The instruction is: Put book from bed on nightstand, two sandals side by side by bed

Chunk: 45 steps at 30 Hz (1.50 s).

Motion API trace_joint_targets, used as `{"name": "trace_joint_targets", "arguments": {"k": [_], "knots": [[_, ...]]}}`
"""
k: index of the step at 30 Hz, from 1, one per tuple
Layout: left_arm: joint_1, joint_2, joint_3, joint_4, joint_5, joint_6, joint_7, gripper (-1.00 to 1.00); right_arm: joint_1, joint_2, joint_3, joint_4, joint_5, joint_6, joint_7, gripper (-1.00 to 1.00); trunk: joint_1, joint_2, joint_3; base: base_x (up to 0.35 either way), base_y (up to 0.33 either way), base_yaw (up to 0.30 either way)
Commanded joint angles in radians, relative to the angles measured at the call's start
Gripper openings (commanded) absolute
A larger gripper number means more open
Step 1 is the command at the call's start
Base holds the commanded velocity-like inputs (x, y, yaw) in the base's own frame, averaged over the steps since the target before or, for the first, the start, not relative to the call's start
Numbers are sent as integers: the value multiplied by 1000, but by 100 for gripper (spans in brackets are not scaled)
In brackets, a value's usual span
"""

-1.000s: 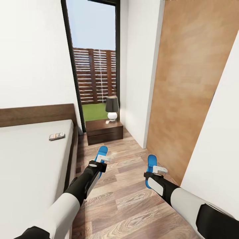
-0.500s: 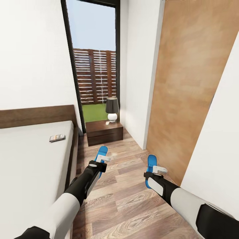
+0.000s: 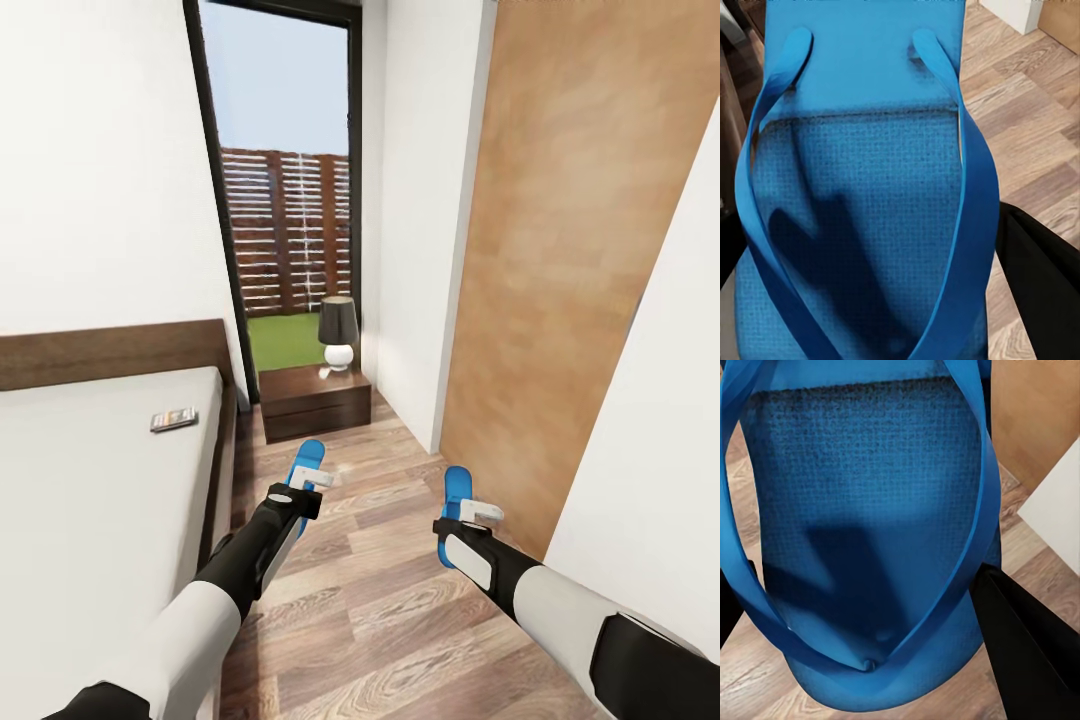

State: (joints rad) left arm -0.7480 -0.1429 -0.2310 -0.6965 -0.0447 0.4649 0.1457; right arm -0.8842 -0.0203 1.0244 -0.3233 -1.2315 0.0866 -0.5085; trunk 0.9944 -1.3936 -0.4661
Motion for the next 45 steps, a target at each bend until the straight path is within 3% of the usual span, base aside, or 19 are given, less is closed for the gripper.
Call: {"name": "trace_joint_targets", "arguments": {"k": [1, 25, 31, 45], "knots": [[-1, 0, -3, -1, -4, 6, 3, -100, -1, -1, 6, -3, -2, 7, -9, -100, -4, 7, 2, 0, 0, 0], [-1, 0, -2, -1, -4, 6, -4, -100, -1, -1, 8, -3, -2, 7, -8, -100, -96, 175, 77, 0, 0, 0], [-1, 0, -2, -1, -4, 6, -6, -100, -1, 0, 8, -5, -2, 5, -8, -100, -96, 175, 77, 0, 0, 0], [-1, 0, -3, -1, -4, 6, -6, -100, -1, 3, 7, -5, -2, 4, -8, -100, -150, 273, 121, 0, 0, 0]]}}
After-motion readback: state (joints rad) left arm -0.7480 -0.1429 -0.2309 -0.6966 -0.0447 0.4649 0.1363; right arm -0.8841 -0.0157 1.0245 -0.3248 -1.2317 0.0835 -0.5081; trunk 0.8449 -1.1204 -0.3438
